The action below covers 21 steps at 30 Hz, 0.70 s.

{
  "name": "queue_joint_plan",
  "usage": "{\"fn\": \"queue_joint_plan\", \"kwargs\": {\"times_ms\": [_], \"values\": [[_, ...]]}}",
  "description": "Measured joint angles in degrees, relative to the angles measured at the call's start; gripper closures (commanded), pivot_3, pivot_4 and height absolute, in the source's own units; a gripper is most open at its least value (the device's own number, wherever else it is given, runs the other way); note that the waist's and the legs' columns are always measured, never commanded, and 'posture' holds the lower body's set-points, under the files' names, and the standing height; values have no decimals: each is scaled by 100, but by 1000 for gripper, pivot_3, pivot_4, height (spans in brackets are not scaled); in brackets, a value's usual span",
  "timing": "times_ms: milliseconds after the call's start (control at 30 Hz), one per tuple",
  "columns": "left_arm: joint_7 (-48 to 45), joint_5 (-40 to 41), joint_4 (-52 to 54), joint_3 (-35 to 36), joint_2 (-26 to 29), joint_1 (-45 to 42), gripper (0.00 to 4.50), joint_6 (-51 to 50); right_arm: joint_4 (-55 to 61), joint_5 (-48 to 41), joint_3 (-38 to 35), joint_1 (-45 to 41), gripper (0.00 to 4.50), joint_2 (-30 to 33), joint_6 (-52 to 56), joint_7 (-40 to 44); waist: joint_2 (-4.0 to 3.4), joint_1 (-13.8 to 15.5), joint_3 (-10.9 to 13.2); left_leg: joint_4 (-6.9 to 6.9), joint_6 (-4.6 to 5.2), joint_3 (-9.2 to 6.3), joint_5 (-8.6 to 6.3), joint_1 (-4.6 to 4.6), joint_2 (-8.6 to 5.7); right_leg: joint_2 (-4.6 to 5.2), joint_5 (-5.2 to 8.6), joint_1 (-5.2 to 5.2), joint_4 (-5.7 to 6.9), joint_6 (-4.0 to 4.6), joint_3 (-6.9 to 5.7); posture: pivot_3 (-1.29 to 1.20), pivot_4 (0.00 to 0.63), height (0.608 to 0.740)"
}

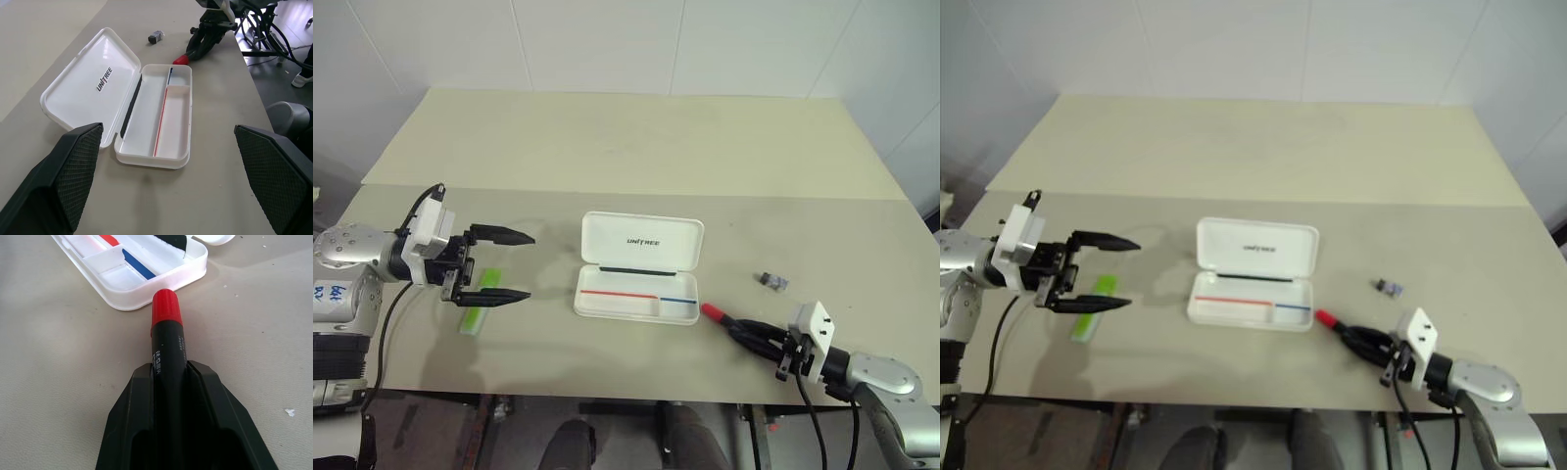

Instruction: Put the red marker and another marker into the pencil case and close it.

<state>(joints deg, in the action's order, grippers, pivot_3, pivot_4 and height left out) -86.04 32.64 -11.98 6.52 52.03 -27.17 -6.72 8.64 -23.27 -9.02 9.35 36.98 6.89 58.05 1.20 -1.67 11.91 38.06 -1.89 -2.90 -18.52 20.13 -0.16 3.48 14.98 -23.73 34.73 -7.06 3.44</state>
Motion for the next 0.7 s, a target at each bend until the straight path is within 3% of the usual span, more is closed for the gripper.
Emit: {"fn": "queue_joint_plan", "kwargs": {"times_ms": [233,367,533,700], "values": [[2,-28,-271,-35,-44,-4,0,180,-25,-275,-759,-49,3880,845,-43,517,-2,7,2,0,0,2,0,5,-4,4,-2,0,-9,-5,1,0,150,740],[5,-43,-285,-26,-131,-7,0,311,-87,-502,-978,-832,3880,1329,42,820,-1,-17,2,1,1,5,0,-2,3,-2,-2,1,-1,-3,4,0,150,740],[11,-57,-332,15,-181,11,0,379,62,-624,-287,-2269,3880,1273,460,872,-2,-10,3,0,0,-4,1,4,7,-5,5,-14,16,9,-4,0,150,740],[63,-226,-376,91,-203,150,0,515,47,-567,700,-3040,3880,710,615,1083,-2,7,3,-2,-3,-3,-1,31,4,3,6,-43,14,8,-5,0,150,740]]}}
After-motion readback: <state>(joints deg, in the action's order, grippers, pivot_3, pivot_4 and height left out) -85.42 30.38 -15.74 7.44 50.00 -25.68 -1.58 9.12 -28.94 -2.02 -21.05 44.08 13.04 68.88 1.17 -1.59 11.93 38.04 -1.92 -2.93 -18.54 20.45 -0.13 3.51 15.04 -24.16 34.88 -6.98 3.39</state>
